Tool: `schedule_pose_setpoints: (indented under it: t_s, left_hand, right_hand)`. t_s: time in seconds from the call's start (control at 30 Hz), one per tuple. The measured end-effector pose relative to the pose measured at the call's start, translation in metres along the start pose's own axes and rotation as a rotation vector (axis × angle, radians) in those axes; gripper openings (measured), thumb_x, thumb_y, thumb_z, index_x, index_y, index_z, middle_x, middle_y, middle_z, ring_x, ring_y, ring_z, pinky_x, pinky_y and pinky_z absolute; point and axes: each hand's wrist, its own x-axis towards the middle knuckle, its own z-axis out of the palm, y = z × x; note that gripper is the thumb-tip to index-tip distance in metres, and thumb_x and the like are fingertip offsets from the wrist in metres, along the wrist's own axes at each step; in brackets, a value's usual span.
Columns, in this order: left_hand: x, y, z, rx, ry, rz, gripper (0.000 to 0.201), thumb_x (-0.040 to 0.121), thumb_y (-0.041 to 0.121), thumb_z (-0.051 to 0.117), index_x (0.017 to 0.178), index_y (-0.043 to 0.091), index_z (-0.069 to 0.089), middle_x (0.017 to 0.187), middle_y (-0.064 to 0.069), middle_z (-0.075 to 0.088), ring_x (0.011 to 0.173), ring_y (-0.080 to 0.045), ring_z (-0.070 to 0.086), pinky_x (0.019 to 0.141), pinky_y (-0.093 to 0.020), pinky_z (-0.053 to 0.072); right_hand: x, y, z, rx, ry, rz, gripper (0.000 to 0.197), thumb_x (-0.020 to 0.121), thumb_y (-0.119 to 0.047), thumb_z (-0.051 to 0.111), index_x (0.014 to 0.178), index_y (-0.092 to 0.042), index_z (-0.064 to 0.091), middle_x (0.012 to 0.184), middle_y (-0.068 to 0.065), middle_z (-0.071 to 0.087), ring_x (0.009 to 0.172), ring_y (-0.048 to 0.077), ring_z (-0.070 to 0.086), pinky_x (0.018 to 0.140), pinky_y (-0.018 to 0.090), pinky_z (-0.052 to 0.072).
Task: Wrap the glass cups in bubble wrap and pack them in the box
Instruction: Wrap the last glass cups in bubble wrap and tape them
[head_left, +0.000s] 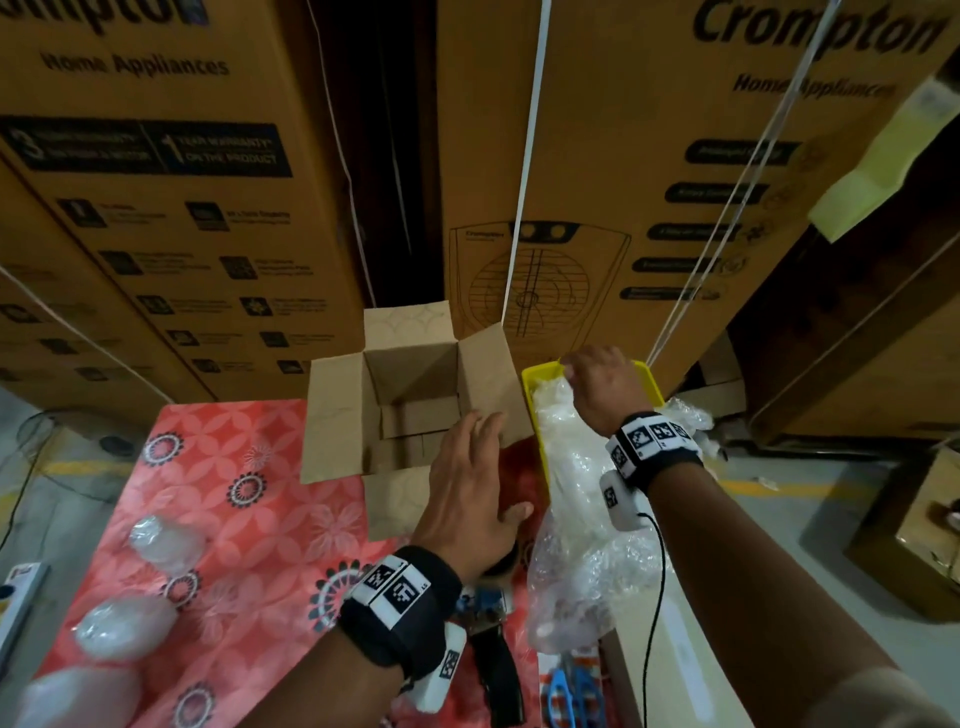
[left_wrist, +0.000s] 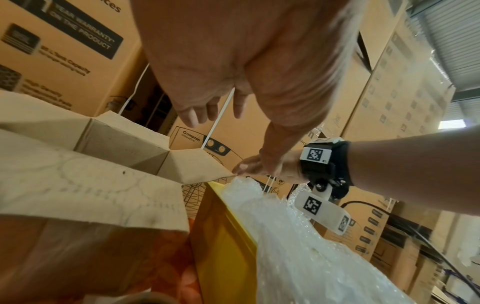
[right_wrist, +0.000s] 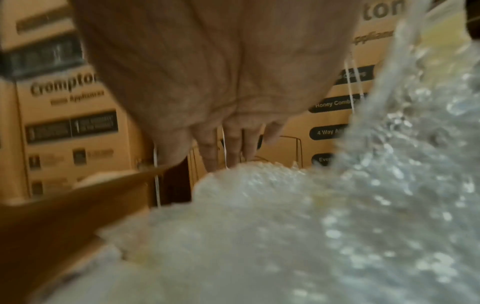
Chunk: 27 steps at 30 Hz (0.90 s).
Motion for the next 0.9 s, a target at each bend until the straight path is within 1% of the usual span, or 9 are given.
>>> schedule_pose_setpoints:
  t_s: [0.13, 0.27, 0.33, 0.47, 0.53, 0.63, 0.73, 0.83, 0.9]
  left_hand:
    - [-0.003, -0.006, 0.006, -0.017, 0.002, -0.034, 0.098, 0.083, 0.038, 0.085, 0.16, 0.031, 0.024, 0.164, 0.001, 0.017, 0.152, -0.024, 0.026, 0.123, -0.05, 0.035]
    - [-0.011, -0.009, 0.008, -0.067, -0.011, -0.03, 0.089, 0.086, 0.036, 0.083, 0.157, 0.034, 0.03, 0.158, 0.005, 0.021, 0.15, -0.021, 0.029, 0.122, -0.048, 0.037]
    - [-0.015, -0.009, 0.007, -0.105, 0.001, 0.009, 0.082, 0.088, 0.034, 0.081, 0.154, 0.039, 0.033, 0.155, 0.007, 0.023, 0.148, -0.018, 0.031, 0.122, -0.041, 0.037]
    - [-0.018, -0.008, 0.002, -0.152, 0.056, 0.059, 0.068, 0.09, 0.023, 0.079, 0.147, 0.037, 0.043, 0.151, 0.01, 0.026, 0.144, -0.014, 0.036, 0.108, -0.001, 0.028]
    - [-0.019, -0.007, 0.0, -0.167, 0.065, 0.061, 0.065, 0.091, 0.021, 0.078, 0.145, 0.035, 0.046, 0.15, 0.011, 0.026, 0.142, -0.013, 0.037, 0.104, 0.004, 0.024]
    - [-0.02, -0.005, -0.002, -0.191, 0.06, 0.045, 0.065, 0.091, 0.023, 0.079, 0.145, 0.039, 0.045, 0.15, 0.015, 0.025, 0.14, -0.009, 0.037, 0.104, -0.001, 0.031]
    - [-0.02, 0.002, -0.008, -0.254, 0.076, 0.017, 0.067, 0.092, 0.024, 0.08, 0.145, 0.042, 0.044, 0.149, 0.016, 0.027, 0.134, -0.01, 0.046, 0.098, -0.022, 0.054]
    - [-0.019, 0.015, -0.021, -0.398, 0.141, 0.02, 0.064, 0.095, 0.027, 0.077, 0.144, 0.049, 0.041, 0.14, 0.02, 0.043, 0.119, -0.009, 0.058, 0.089, -0.032, 0.059]
    - [-0.016, 0.026, -0.034, -0.502, 0.206, 0.03, 0.059, 0.099, 0.031, 0.073, 0.148, 0.047, 0.043, 0.134, 0.02, 0.051, 0.115, -0.012, 0.061, 0.089, -0.037, 0.06]
  right_hand:
    - [0.019, 0.017, 0.012, -0.225, -0.346, -0.016, 0.061, 0.101, -0.059, 0.053, 0.155, -0.033, 0.044, 0.157, 0.0, 0.049, 0.148, 0.027, 0.039, 0.12, 0.052, 0.024]
    - [0.017, 0.035, 0.015, -0.325, -0.292, 0.045, 0.051, 0.097, -0.05, 0.064, 0.146, -0.041, 0.052, 0.141, -0.005, 0.066, 0.133, 0.023, 0.058, 0.115, 0.047, 0.033]
    - [0.014, 0.041, 0.015, -0.21, -0.194, 0.125, 0.046, 0.099, -0.049, 0.063, 0.143, -0.036, 0.057, 0.137, -0.001, 0.069, 0.128, 0.026, 0.062, 0.113, 0.045, 0.035]
    - [0.014, 0.05, 0.001, 0.227, -0.114, 0.321, 0.052, 0.104, -0.041, 0.059, 0.15, -0.019, 0.049, 0.145, 0.014, 0.062, 0.132, 0.039, 0.057, 0.114, 0.05, 0.034]
    - [0.012, 0.052, -0.012, 0.569, -0.071, 0.414, 0.057, 0.103, -0.039, 0.062, 0.154, -0.019, 0.046, 0.149, 0.016, 0.058, 0.131, 0.04, 0.057, 0.109, 0.053, 0.046]
    - [0.013, 0.057, -0.036, 1.076, 0.028, 0.513, 0.057, 0.095, -0.04, 0.073, 0.146, -0.019, 0.057, 0.137, 0.009, 0.065, 0.12, 0.031, 0.064, 0.088, 0.048, 0.058]
    - [0.014, 0.052, -0.061, 1.434, 0.064, 0.465, 0.036, 0.094, -0.034, 0.074, 0.117, -0.007, 0.071, 0.107, 0.008, 0.078, 0.102, 0.026, 0.074, 0.1, 0.057, 0.055]
    - [0.004, 0.034, -0.084, 1.739, 0.0, 0.4, 0.062, 0.092, -0.034, 0.076, 0.139, 0.004, 0.06, 0.139, 0.03, 0.063, 0.133, 0.049, 0.057, 0.116, 0.066, 0.04]
    - [-0.009, 0.013, -0.095, 1.849, -0.022, 0.349, 0.059, 0.097, -0.026, 0.071, 0.145, 0.004, 0.055, 0.145, 0.031, 0.058, 0.137, 0.048, 0.054, 0.116, 0.059, 0.044]
